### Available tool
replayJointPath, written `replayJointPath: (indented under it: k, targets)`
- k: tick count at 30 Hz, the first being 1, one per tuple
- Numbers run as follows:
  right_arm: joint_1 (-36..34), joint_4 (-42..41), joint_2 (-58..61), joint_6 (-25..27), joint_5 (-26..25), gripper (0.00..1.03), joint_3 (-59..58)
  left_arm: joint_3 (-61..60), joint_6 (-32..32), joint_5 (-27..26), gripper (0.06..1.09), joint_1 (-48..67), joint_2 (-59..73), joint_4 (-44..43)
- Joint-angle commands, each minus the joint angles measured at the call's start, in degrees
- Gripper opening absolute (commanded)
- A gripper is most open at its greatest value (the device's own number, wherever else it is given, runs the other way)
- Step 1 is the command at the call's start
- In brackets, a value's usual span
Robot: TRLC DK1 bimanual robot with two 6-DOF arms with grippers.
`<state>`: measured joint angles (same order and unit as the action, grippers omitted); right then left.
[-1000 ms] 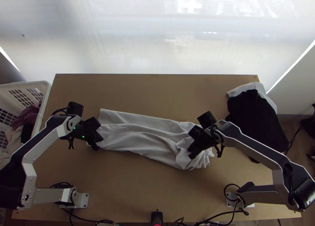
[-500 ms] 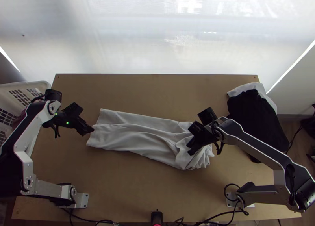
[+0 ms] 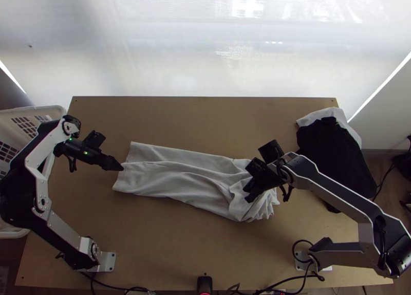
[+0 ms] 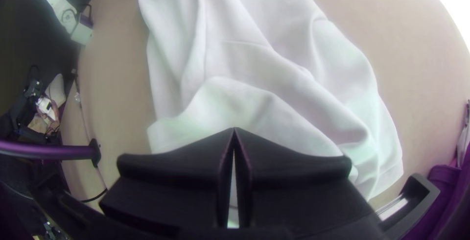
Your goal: Fold the t-shirt
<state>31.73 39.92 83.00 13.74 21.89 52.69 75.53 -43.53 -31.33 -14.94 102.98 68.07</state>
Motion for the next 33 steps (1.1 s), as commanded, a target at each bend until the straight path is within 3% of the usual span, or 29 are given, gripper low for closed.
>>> replayJointPath:
  k: [1,20,33]
  targets:
    - [0.18,0.07,-0.47,0.06,0.0,0.02,0.22,2.08,0.37,-1.01,0.98,-1.32,5.57,-0.57]
    - [1.15,-0.02,-0.38,0.33,0.0,0.02,-0.04,5.33,4.33,-2.59,0.98,-0.18,11.89,-1.28]
    - [1.23,-0.02,-0.12,0.59,0.0,0.02,-0.3,4.81,3.54,-4.88,0.96,0.17,12.95,2.94]
